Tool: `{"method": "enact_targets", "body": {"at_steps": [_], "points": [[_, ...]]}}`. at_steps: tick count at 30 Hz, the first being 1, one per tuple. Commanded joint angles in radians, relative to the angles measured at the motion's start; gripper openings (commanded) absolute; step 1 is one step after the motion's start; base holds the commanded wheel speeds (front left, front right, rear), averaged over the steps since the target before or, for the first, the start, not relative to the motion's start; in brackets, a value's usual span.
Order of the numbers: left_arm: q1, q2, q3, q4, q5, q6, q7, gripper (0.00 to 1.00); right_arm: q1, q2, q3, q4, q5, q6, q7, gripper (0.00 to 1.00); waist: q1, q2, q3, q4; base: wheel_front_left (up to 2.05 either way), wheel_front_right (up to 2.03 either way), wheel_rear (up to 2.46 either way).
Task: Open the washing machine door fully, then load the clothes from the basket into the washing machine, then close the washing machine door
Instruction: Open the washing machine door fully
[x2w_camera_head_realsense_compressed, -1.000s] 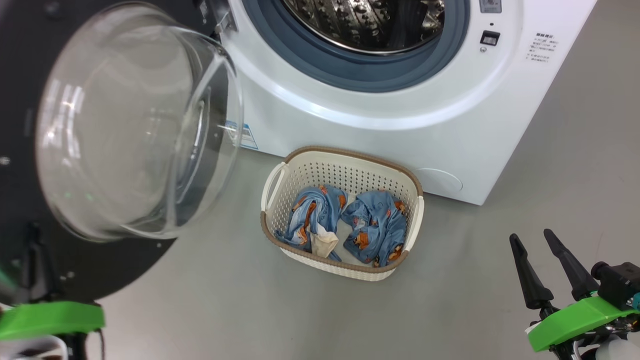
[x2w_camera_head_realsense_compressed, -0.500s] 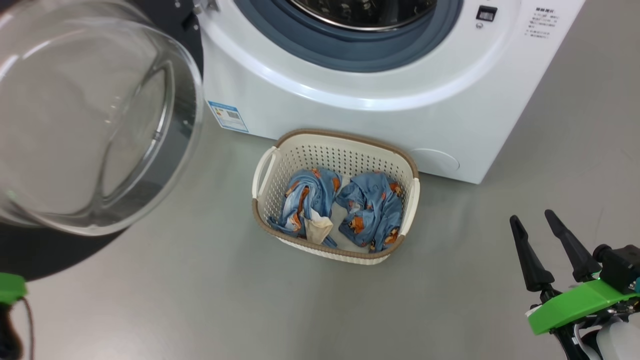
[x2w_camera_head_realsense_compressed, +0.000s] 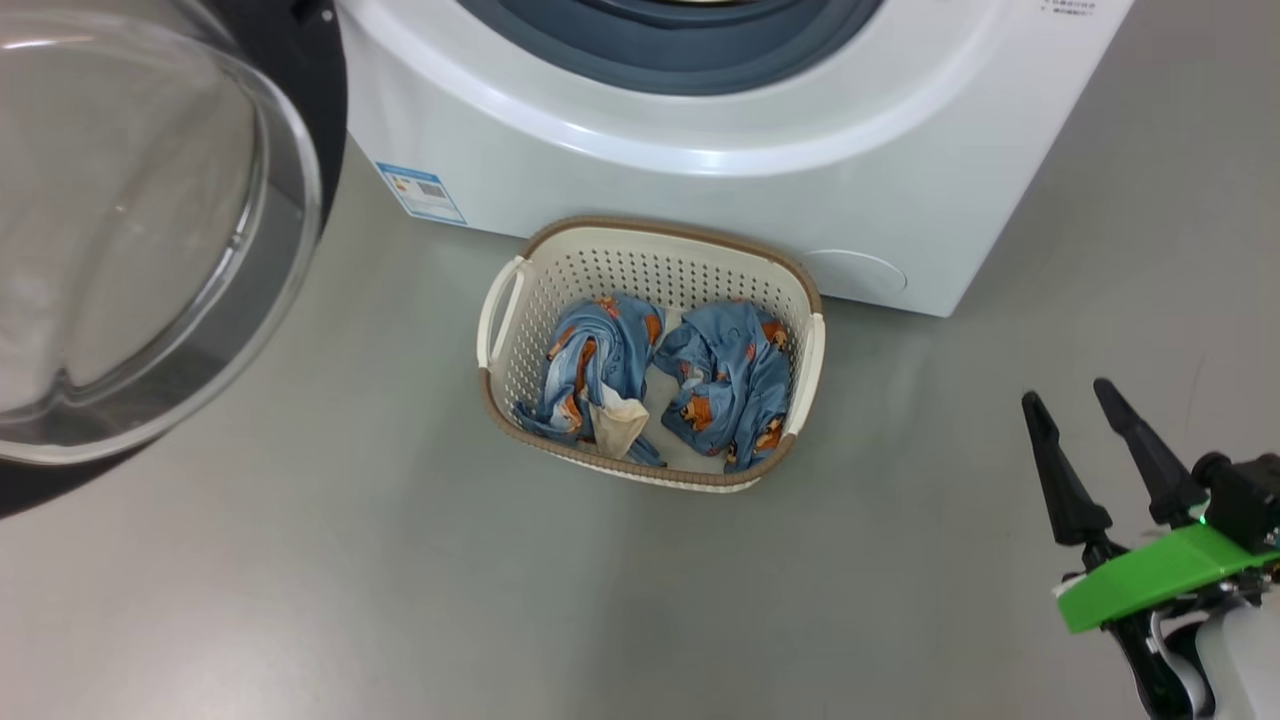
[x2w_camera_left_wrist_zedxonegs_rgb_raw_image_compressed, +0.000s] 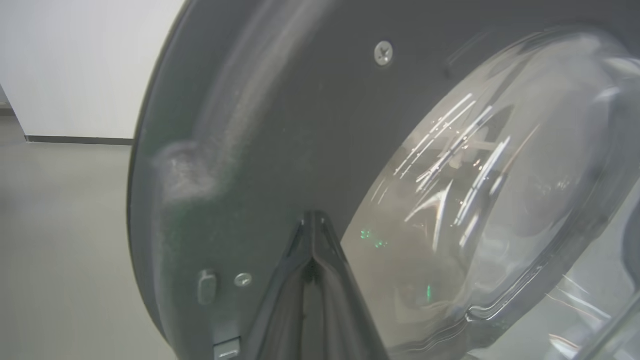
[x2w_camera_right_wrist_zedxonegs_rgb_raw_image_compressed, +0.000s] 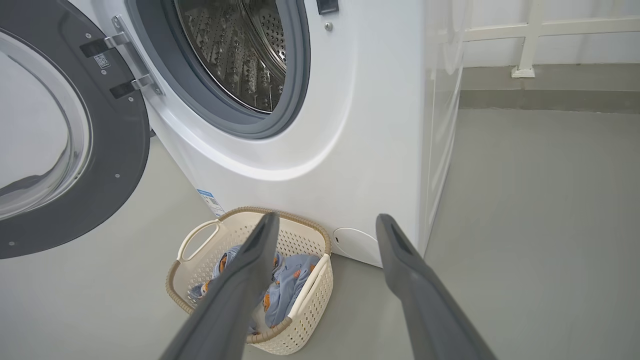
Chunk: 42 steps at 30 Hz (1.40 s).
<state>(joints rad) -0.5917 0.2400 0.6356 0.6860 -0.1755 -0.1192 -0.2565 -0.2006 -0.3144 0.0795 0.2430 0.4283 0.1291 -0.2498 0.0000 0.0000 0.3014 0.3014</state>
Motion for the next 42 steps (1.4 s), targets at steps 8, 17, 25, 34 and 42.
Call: {"method": "enact_targets", "body": {"at_steps": [8, 17, 25, 34, 42], "points": [[-0.045, 0.096, 0.052, 0.039, 0.024, -0.006, -0.005, 0.0, -0.037, -0.004, 0.023, -0.018, -0.015, 0.002, -0.012, 1.0, 0.0, 0.0, 0.006, -0.023, 0.0, 0.0, 0.0], [0.069, 0.043, 0.006, -0.048, 0.015, -0.011, -0.005, 0.0, -0.012, 0.016, 0.024, -0.009, -0.007, 0.002, -0.012, 1.0, 0.0, 0.0, -0.064, -0.035, 0.0, 0.0, 0.0], [0.223, -0.01, -0.086, -0.166, -0.042, -0.011, -0.005, 0.08, 0.026, 0.033, 0.018, -0.006, 0.004, 0.002, -0.012, 1.0, 0.0, 0.0, -0.134, -0.044, 0.0, 0.0, 0.0], [0.361, -0.062, -0.196, -0.279, -0.102, -0.011, -0.005, 0.97, 0.061, 0.043, 0.008, -0.011, 0.015, 0.002, -0.012, 1.0, 0.0, 0.0, -0.179, -0.075, 0.0, 0.0, 0.0], [0.444, -0.083, -0.314, -0.396, -0.11, -0.011, -0.005, 1.0, 0.072, 0.049, 0.007, -0.014, 0.014, 0.002, -0.012, 1.0, 0.0, 0.0, -0.188, -0.139, 0.0, 0.0, 0.0]]}}
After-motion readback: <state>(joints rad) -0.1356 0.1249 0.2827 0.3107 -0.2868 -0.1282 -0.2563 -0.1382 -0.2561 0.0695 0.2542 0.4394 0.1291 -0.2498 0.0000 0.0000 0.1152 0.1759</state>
